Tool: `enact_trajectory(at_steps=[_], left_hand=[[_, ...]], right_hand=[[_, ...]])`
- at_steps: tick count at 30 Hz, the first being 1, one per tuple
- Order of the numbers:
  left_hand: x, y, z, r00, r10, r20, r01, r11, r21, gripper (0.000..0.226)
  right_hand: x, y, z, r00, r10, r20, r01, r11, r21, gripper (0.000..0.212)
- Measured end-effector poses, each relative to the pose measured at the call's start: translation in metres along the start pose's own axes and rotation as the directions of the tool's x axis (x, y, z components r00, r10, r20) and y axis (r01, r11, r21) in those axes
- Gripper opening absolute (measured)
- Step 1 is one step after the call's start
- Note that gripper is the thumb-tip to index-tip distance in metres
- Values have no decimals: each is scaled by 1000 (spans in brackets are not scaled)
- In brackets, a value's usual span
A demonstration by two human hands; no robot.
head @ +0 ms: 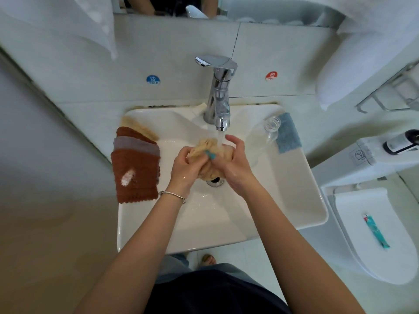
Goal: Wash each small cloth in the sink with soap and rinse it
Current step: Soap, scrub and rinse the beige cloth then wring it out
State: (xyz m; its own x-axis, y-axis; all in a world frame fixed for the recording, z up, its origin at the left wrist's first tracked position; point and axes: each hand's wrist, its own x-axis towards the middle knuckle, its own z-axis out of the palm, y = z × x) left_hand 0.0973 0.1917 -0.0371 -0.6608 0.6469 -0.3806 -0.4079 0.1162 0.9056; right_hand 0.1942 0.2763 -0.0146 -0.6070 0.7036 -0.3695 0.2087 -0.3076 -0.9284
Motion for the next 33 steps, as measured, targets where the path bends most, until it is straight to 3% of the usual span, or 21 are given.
enact_trajectory(at_steps=[3,5,8,13,15,19,21,26,27,29,31,33], left_hand=[[5,6,-10,991,-106,86,110,993,-49,41],[9,9,-10,989,-58,139,62,998,-25,34],[11,10,0,991,10,136,-14,1000,28,23],[8,4,20,989,24,148,-37,996,84,41],[6,6,28,992,44,119,-59,990,128,32],[6,4,37,956,284,73,-293,904,312,18],[7,1,39,938,345,25,-328,863,385,17],[14,7,49,925,348,-150,-292,907,305,29],[17,7,51,929,332,-167,-279,920,277,31],[22,4,53,931,329,-156,-277,918,284,26],[22,1,54,894,434,-108,-348,827,441,19],[22,-3,54,858,509,-67,-386,725,570,23]], right_hand=[[3,-3,-3,991,-27,-131,11,993,-121,62],[3,-1,-4,976,-47,-213,29,996,-86,43],[2,5,0,972,-114,-208,104,993,-55,13],[1,6,7,979,-129,-158,123,991,-47,25],[1,6,7,976,-165,-139,151,983,-104,22],[2,3,14,949,-280,-148,252,951,-182,12],[3,-1,20,949,-267,-166,241,957,-161,14],[13,-4,29,936,-241,-256,220,969,-108,20],[14,-5,28,928,-246,-280,218,968,-128,20],[13,-3,25,886,-360,-292,262,908,-327,17],[15,7,22,849,-463,-254,290,810,-509,16],[19,16,21,860,-468,-201,250,732,-634,12]])
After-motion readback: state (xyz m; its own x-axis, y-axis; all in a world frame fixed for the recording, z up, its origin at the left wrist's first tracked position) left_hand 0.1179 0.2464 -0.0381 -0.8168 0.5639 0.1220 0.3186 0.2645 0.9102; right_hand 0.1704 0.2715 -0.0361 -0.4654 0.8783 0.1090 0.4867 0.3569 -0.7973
